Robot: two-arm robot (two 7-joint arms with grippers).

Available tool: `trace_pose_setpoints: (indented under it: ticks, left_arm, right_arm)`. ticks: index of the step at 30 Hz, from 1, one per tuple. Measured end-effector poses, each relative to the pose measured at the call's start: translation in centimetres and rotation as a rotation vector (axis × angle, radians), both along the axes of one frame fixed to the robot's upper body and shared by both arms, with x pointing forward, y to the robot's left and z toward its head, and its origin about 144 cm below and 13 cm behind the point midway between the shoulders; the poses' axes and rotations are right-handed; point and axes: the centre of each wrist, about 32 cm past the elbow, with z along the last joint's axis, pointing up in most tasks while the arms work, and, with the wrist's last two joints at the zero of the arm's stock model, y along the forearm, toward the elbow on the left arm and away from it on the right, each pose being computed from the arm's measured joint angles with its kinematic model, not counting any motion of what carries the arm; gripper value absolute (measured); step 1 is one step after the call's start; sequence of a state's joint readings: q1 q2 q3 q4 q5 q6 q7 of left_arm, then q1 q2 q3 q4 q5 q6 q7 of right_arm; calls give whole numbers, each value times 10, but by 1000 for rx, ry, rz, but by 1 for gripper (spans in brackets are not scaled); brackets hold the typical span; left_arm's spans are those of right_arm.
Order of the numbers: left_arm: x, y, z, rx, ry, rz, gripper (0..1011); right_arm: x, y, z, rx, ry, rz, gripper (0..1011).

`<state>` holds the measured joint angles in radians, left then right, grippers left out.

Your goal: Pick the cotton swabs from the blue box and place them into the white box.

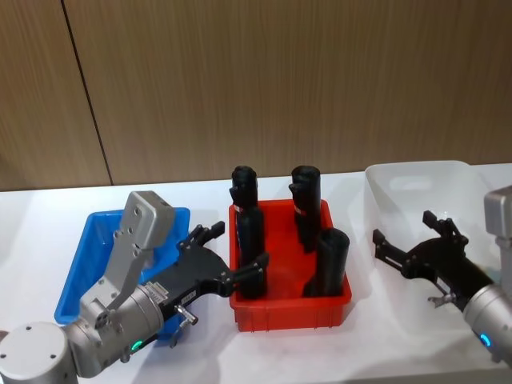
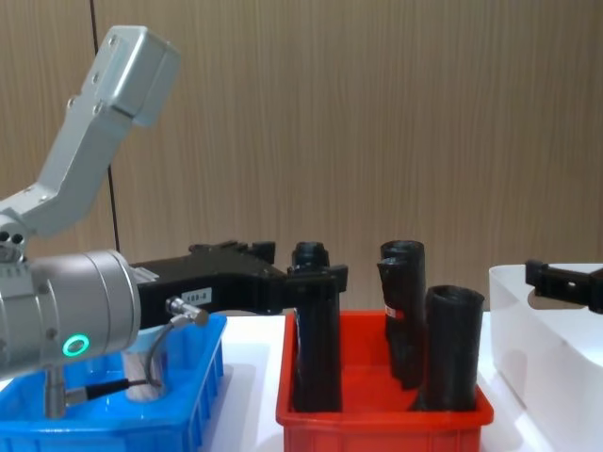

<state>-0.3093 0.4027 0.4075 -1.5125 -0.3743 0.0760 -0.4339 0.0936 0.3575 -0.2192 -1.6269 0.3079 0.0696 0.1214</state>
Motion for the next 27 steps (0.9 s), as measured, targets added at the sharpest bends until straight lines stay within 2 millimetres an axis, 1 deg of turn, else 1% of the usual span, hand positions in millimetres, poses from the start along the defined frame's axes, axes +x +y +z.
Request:
trace_pose_setpoints:
  ticks: [8,12,17,27]
  left_arm:
    - [-7,-9,-1,20,-44,82,1004]
    - [-11,-13,-1,27,-66,121,1004]
    - [-15,-18,-1,34,-92,167,1004]
    - [-24,-28,-1,43,-151,264,1004]
  right_arm:
    - [-24,16,3,27,-43,1,1002]
    - [-30,20,5,35,-55,0,1001]
    - [-34,22,5,39,-59,-1,1001]
    - [-34,22,5,40,-60,-1,1002]
